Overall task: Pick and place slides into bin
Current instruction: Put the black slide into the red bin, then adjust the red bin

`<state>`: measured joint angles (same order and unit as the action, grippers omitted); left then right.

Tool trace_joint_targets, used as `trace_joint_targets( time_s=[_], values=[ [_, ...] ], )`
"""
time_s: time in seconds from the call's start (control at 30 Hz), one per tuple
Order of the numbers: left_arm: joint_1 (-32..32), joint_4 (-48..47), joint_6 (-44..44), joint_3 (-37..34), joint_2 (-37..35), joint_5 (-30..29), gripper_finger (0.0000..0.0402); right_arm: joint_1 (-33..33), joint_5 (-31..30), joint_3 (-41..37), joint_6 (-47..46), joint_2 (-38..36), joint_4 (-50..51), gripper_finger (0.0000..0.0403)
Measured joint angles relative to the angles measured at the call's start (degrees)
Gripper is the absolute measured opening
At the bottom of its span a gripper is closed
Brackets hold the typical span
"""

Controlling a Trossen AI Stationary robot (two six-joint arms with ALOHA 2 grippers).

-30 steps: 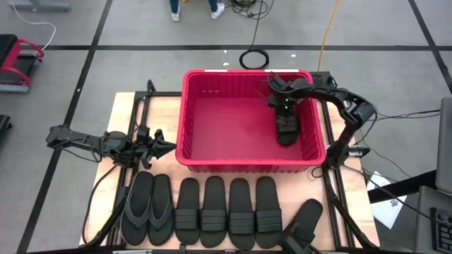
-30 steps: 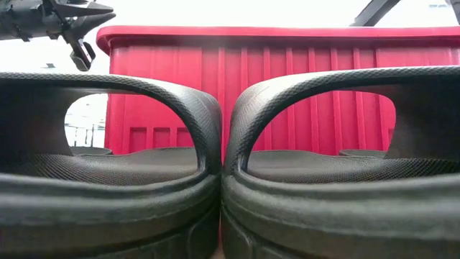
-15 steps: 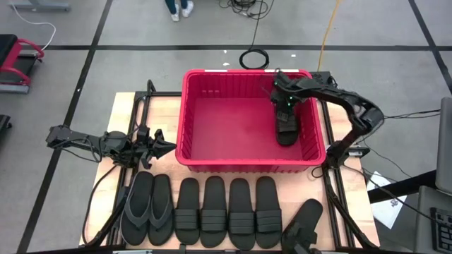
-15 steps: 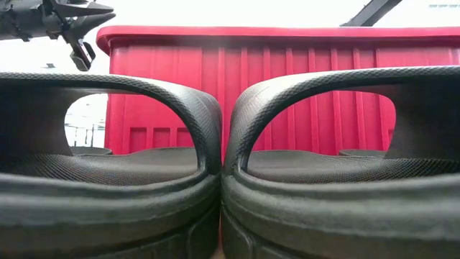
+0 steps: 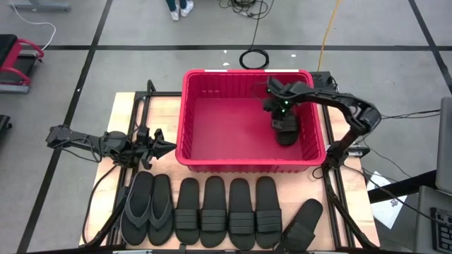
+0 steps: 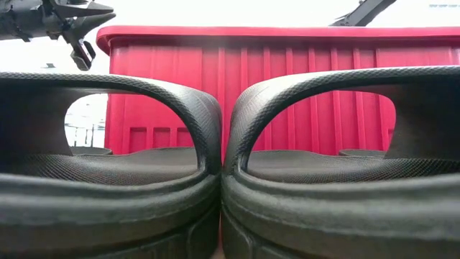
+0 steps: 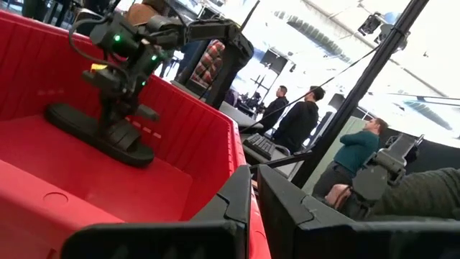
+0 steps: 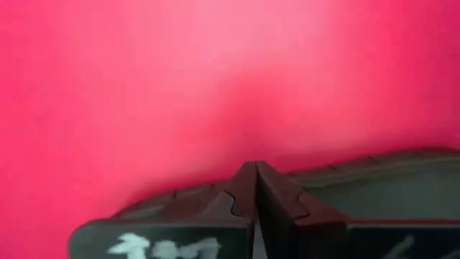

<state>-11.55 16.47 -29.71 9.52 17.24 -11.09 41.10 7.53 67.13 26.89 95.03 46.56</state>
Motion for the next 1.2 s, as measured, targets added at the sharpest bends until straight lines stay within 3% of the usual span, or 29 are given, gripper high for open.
trace_joint_targets(
  time_s=[0.1,0.27,0.47,0.63,0.87,1.03,1.2],
  values=[
    [0.00,0.00,-0.01,0.00,0.00,0.00,0.0026,-0.84,-0.93,0.00,-0.49,2.30,-1.26,0.0000],
    [0.00,0.00,-0.55,0.00,0.01,-0.11,0.0026,-1.22,-7.61,0.00,-2.25,5.13,-3.06,0.0000],
    [0.00,0.00,-0.97,0.00,-0.01,-0.49,0.0026,-1.26,-16.62,0.09,-2.35,6.17,0.11,0.0000],
    [0.00,0.00,-0.77,-0.01,0.00,-0.50,0.0026,-1.08,-20.03,0.09,-2.38,5.75,2.41,0.0000],
    [0.00,-0.37,-0.61,-0.02,-0.01,-0.52,0.0026,-2.78,-16.26,0.00,-0.04,1.26,-1.16,0.0000],
    [0.00,-0.37,-0.63,0.00,0.01,-0.52,0.0026,-4.81,-7.12,2.88,2.75,-5.30,0.97,0.0000],
    [0.00,-0.37,-0.79,0.00,0.01,-0.52,0.0026,-9.47,-5.95,8.07,0.98,-13.23,2.96,0.0000]
  ],
)
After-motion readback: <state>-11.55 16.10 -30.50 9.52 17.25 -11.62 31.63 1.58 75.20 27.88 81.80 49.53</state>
